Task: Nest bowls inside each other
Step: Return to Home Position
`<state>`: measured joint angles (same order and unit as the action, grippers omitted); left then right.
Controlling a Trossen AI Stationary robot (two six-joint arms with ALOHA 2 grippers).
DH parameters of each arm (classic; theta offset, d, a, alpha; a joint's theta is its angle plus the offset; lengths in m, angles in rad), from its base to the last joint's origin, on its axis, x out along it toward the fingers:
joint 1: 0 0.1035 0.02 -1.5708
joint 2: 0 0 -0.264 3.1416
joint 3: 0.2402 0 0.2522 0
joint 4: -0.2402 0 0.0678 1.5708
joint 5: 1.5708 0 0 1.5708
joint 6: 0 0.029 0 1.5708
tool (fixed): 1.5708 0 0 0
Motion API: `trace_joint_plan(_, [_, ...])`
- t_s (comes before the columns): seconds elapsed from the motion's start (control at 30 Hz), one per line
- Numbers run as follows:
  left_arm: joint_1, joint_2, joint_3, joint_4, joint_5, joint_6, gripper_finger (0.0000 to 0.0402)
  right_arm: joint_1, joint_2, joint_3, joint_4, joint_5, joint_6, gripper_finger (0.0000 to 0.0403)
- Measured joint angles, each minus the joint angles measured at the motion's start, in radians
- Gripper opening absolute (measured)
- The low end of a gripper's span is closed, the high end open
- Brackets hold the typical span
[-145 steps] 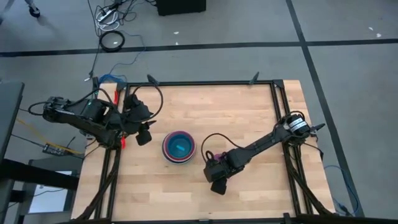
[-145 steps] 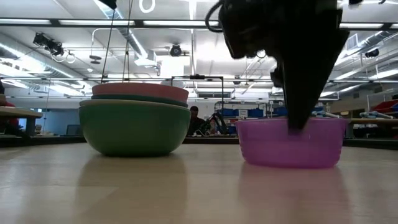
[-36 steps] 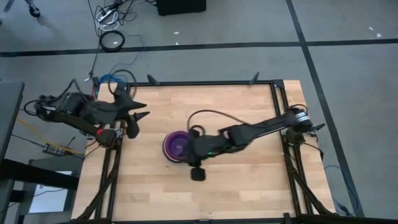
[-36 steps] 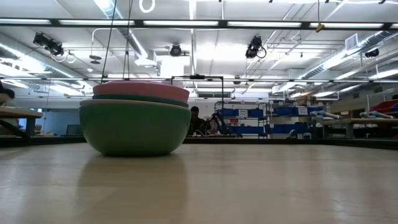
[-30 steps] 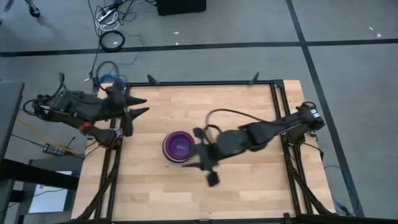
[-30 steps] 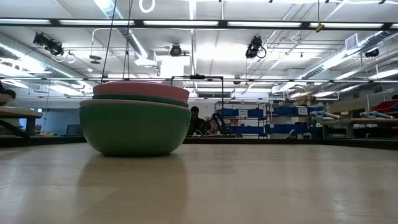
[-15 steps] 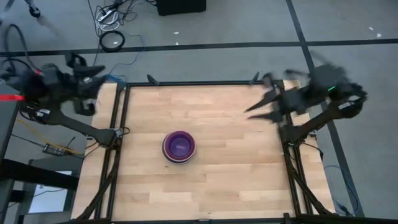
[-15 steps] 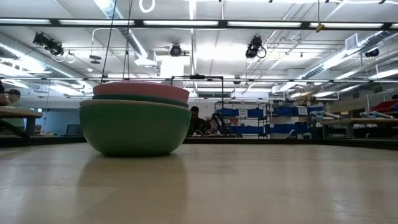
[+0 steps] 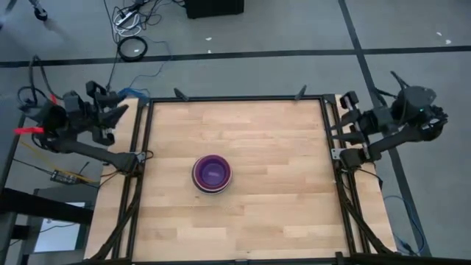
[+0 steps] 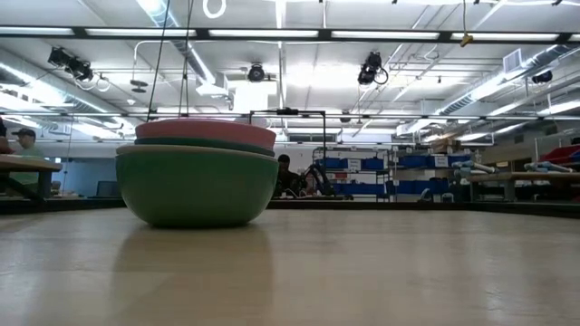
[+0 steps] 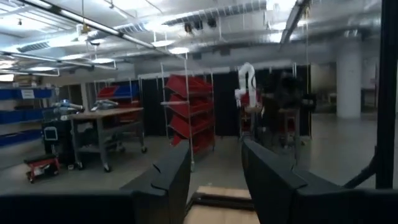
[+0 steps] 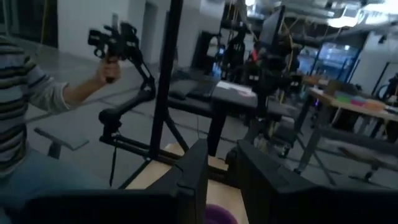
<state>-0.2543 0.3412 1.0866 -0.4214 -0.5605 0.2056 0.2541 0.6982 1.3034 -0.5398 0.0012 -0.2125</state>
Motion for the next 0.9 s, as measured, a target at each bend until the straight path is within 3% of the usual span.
trace_joint_plan(0.17, [0.0, -0.141, -0.122, 0.088, -0.011, -0.004, 0.0152, -0.001, -0.225, -0.251, 0.148, 0.03, 0.013, 0.0072])
trace_joint_plan(0.43, [-0.001, -0.328, -0.307, 0.094, -0.04, -0.035, 0.0152, -0.001, -0.504, -0.664, 0.353, 0.103, 0.065, 0.007])
trace_joint_plan(0.67, [-0.002, -0.337, -0.463, 0.129, -0.079, -0.066, 0.0152, -0.002, -0.614, -0.949, 0.539, 0.171, 0.133, 0.0072])
trace_joint_plan(0.9, [-0.002, -0.339, -0.669, 0.23, -0.076, -0.107, 0.0152, -0.008, -0.619, -1.132, 0.675, 0.186, 0.162, 0.0071])
